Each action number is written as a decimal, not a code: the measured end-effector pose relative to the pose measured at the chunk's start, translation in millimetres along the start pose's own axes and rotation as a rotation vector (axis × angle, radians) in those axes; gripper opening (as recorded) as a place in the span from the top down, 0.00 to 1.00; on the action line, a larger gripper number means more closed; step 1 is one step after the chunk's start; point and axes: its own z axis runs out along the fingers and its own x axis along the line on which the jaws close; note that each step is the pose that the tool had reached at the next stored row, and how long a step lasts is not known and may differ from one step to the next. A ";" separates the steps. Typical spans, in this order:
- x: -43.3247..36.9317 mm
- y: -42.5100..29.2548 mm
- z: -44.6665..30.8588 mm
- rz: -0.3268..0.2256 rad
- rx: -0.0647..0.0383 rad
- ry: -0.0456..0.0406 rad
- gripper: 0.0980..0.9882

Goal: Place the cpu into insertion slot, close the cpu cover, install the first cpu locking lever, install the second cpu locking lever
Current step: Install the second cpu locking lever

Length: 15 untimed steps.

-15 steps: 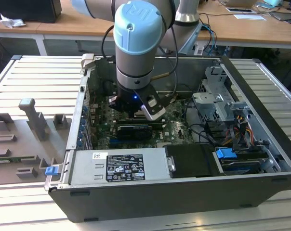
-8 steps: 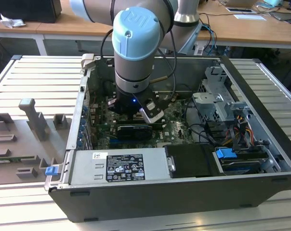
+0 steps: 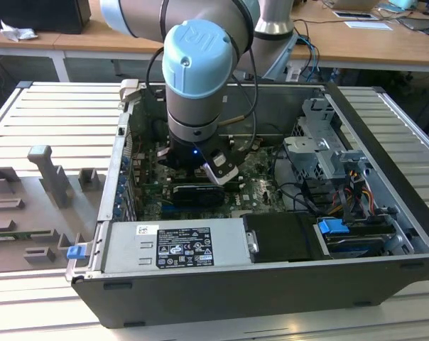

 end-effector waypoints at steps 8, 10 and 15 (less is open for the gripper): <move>1.1 -1.0 3.2 0.000 -0.009 -0.0011 0.99; 1.6 -0.5 1.8 0.000 -0.009 -0.0007 0.99; 1.5 3.0 -8.2 0.000 -0.009 -0.0011 0.99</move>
